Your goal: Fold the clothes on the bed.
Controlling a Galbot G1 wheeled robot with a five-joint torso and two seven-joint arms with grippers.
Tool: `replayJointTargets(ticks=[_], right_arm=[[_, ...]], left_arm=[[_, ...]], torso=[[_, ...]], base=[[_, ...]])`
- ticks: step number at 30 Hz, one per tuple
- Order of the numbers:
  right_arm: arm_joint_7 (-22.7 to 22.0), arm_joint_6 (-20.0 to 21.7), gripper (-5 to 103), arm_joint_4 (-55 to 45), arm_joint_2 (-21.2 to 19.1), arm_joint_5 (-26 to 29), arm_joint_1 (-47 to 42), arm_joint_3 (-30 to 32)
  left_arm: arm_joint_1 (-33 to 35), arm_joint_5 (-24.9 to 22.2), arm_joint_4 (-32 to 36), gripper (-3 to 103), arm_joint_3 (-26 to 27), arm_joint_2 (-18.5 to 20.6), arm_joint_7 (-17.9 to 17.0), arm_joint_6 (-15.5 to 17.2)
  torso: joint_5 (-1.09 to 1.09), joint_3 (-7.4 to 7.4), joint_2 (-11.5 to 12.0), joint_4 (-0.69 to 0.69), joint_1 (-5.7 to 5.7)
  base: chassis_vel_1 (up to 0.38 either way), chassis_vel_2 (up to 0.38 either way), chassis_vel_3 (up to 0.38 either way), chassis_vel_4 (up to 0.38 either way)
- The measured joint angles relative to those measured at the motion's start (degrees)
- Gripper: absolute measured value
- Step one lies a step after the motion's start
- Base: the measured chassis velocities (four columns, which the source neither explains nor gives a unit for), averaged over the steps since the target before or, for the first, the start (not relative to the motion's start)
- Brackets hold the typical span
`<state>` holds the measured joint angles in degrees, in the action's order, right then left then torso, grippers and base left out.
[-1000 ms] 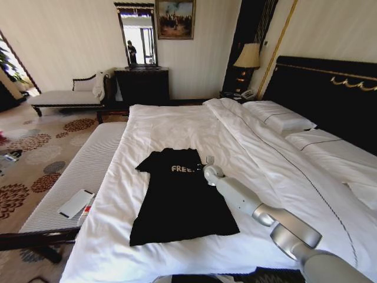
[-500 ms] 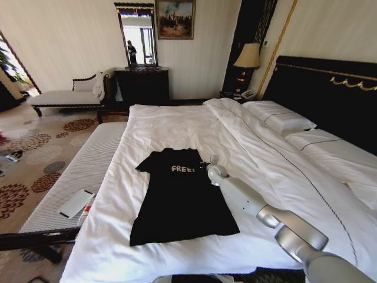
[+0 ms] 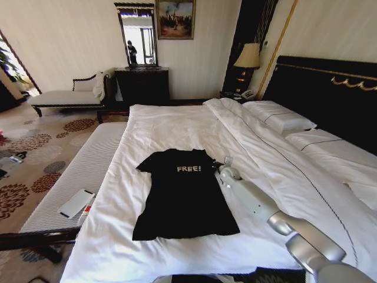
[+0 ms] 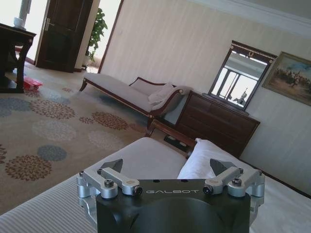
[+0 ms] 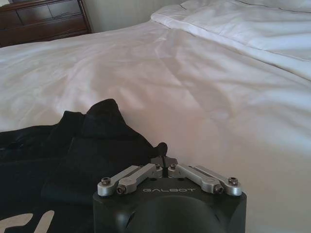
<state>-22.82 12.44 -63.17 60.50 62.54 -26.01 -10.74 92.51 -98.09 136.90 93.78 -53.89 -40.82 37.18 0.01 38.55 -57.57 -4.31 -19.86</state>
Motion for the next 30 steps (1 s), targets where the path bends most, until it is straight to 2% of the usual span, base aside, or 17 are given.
replayJointTargets(ticks=[1,3,5,9,11,14,17,18,20,21,23,25,26,27,28,30], right_arm=[[0.7,-0.5,0,0.5,-0.1,-0.5,-0.4,0.6],[1.1,-0.8,10,0.9,-0.1,-0.8,-0.7,1.1],[1.3,-0.9,10,1.0,-0.1,-0.9,-0.7,1.2],[2.0,-1.6,32,1.5,0.3,-1.3,-0.3,1.3],[2.2,-1.6,32,1.6,0.5,-1.3,-0.1,1.3],[2.6,-1.7,48,2.3,1.1,-1.4,0.8,0.8],[2.8,-1.7,54,3.3,1.9,-1.3,1.7,0.3],[2.8,-1.6,61,3.5,2.0,-1.3,1.9,0.2],[2.7,-1.0,52,3.7,2.2,-1.0,2.3,-0.3],[2.7,-1.0,52,3.7,2.2,-1.0,2.3,-0.3],[1.9,0.1,41,3.2,1.8,-0.1,2.3,-0.7],[1.6,0.4,41,3.1,1.7,0.1,2.3,-0.7],[1.0,1.0,30,2.6,1.2,0.9,2.2,-0.9],[0.8,1.3,25,2.5,0.9,1.3,2.0,-1.0],[0.8,1.3,25,2.4,0.8,1.4,2.0,-1.0],[0.7,1.5,14,2.1,0.2,2.1,1.8,-1.0]], left_arm=[[-0.1,0.2,0.0,100,-0.3,0.0,0.0,0.0],[-0.1,0.3,0.0,100,-0.5,0.0,0.1,0.0],[-0.1,0.4,0.0,100,-0.6,0.0,0.1,0.0],[-0.1,0.4,0.0,100,-0.6,-0.1,0.2,0.0],[0.0,0.4,0.0,100,-0.6,-0.2,0.3,0.0],[0.1,0.8,0.0,100,-0.6,-0.5,0.6,0.0],[0.3,1.2,0.0,100,-0.7,-0.8,0.9,0.0],[0.3,1.2,0.0,100,-0.7,-0.8,0.9,0.0],[0.3,1.3,-0.1,100,-0.7,-0.8,1.0,0.0],[0.3,1.3,-0.1,100,-0.7,-0.8,1.0,0.0],[0.3,1.3,-0.2,100,-0.7,-0.8,1.0,0.0],[0.2,1.3,-0.3,100,-0.7,-0.8,1.0,0.0],[0.1,1.4,-0.3,100,-0.9,-0.9,1.0,0.0],[0.0,1.5,-0.3,100,-1.1,-0.9,1.0,0.0],[-0.1,1.6,-0.4,100,-1.3,-1.0,1.0,0.0],[-0.5,2.1,-0.4,100,-2.1,-1.2,1.0,0.0]], torso=[[0.0,0.0,0.0,-0.01,0.0],[-0.01,0.0,0.0,-0.03,0.0],[-0.01,0.0,0.0,-0.03,0.0],[-0.01,0.0,0.0,-0.01,0.0],[-0.01,0.0,0.0,-0.01,0.0],[-0.01,0.0,0.0,0.01,0.0],[-0.01,0.0,0.0,0.01,0.0],[-0.02,0.0,0.0,0.01,-0.01],[-0.01,0.0,0.0,0.02,0.0],[-0.01,0.0,0.0,0.02,0.0],[-0.01,0.0,0.0,0.0,0.0],[-0.01,0.0,0.0,0.0,0.0],[-0.01,0.0,0.0,0.0,0.0],[0.0,0.0,0.0,0.0,0.0],[0.0,0.0,0.0,0.0,0.0],[-0.01,0.0,0.0,-0.01,-0.01]], base=[[0.0,0.0,0.0,0.0],[0.0,0.0,0.0,0.0],[0.0,0.0,0.0,0.0],[0.0,0.0,0.0,0.0],[0.0,0.0,0.0,0.0],[0.0,0.0,0.0,0.0],[0.0,0.0,0.0,0.0],[0.0,0.0,0.0,0.0],[0.0,0.0,0.0,0.0],[0.0,0.0,0.0,0.0],[0.0,0.0,0.0,0.0],[0.0,0.0,0.0,0.0],[0.0,0.0,0.0,0.0],[0.0,0.0,0.0,0.0],[0.0,0.0,0.0,0.0],[0.0,0.0,0.0,0.0]])
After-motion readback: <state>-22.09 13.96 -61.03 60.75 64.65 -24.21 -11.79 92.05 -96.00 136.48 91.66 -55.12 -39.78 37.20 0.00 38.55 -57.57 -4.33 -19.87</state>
